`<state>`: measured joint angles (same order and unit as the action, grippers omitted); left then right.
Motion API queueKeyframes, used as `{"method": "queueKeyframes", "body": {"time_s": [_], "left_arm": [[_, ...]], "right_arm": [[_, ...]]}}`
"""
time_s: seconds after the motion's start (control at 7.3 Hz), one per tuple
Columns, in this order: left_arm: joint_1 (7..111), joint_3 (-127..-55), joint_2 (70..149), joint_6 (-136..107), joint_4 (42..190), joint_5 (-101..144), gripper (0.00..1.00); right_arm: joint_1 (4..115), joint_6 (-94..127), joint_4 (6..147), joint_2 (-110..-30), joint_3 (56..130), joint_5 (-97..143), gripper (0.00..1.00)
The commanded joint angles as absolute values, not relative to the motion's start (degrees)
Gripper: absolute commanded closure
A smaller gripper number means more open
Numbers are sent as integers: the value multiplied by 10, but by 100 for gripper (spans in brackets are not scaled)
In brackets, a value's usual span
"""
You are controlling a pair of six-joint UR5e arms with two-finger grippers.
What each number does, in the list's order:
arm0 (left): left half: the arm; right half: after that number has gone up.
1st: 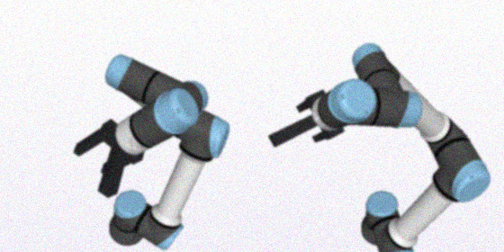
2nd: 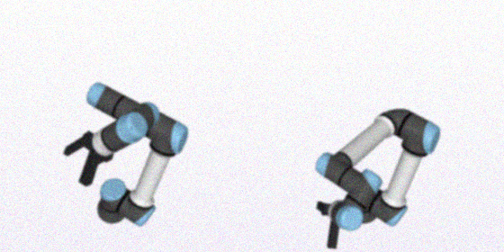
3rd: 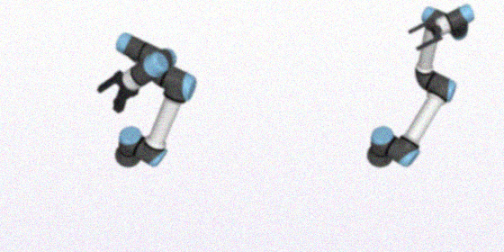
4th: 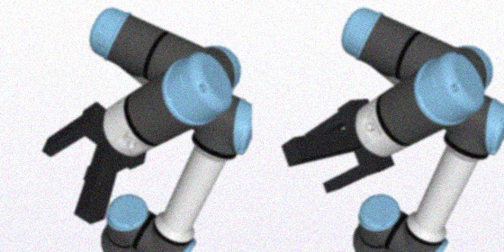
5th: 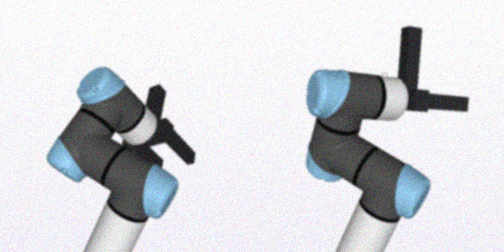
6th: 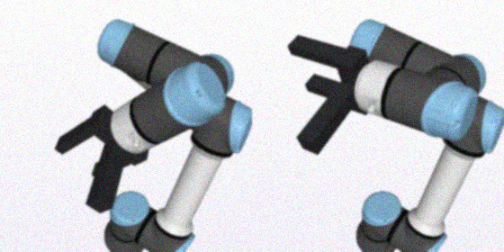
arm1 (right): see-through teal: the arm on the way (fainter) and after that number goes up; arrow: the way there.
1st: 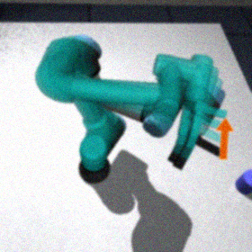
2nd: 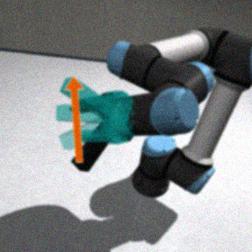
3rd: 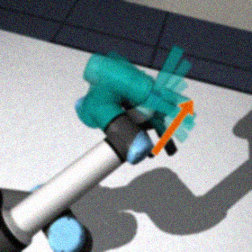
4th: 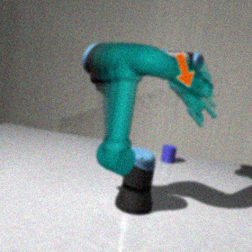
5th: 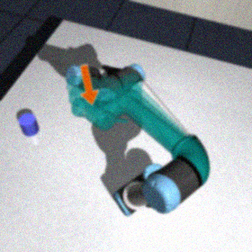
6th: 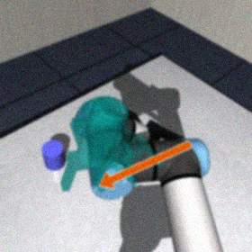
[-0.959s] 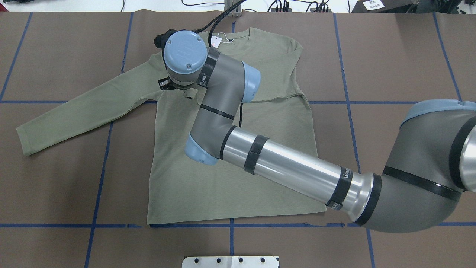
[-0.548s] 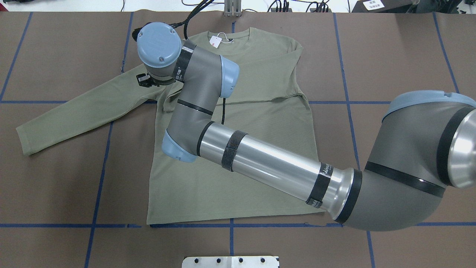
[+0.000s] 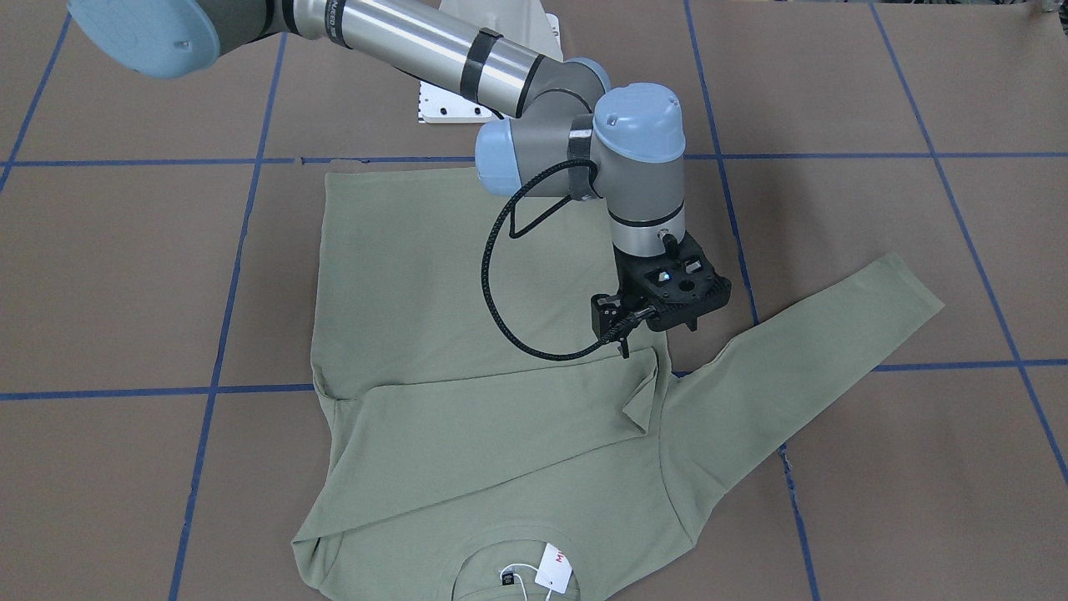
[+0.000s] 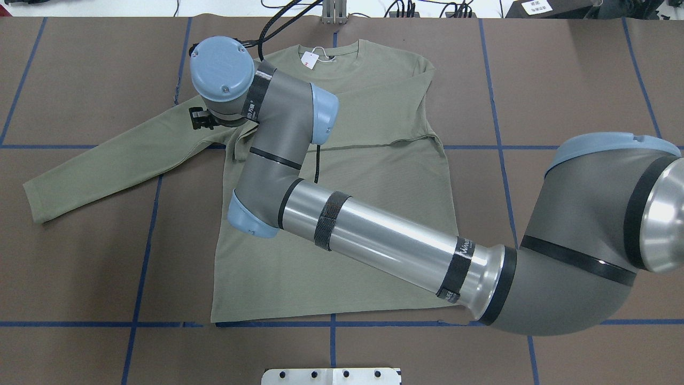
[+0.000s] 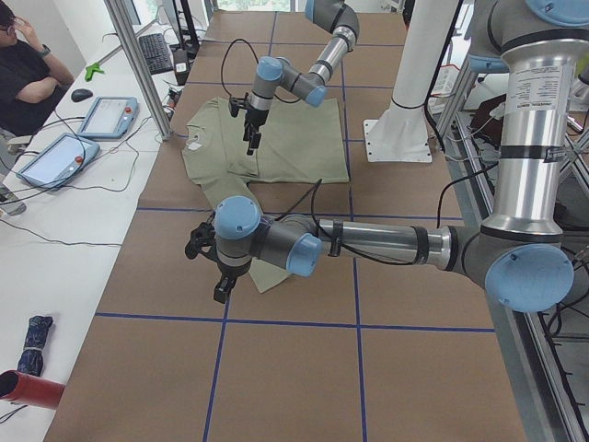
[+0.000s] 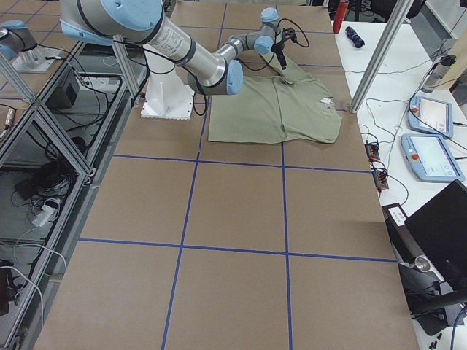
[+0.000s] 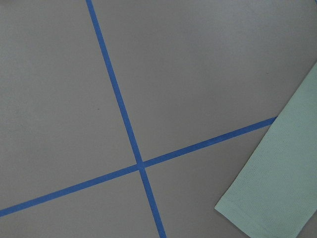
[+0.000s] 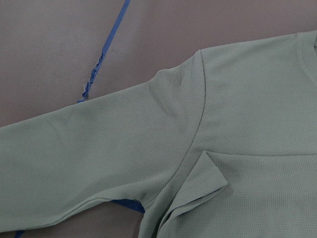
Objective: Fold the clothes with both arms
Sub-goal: 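Lay the sleeve down near the opposite shoulder and open the right gripper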
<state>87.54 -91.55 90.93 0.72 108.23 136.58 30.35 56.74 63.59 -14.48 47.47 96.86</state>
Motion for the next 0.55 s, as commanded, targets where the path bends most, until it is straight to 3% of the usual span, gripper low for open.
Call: {"method": "queueKeyframes", "body": {"time_s": [0.0,0.14,0.41], "left_arm": [[870,-869,911,-44,1163,1366,0],[835,-853,907,-153,1254,1358,0],[741,-853,880,-373,1413,1278,0]], "right_arm": [[310,580,665,-149,478,969,0],[330,580,769,-166,534,998,0],[403,577,944,-299,758,1144,0]]}}
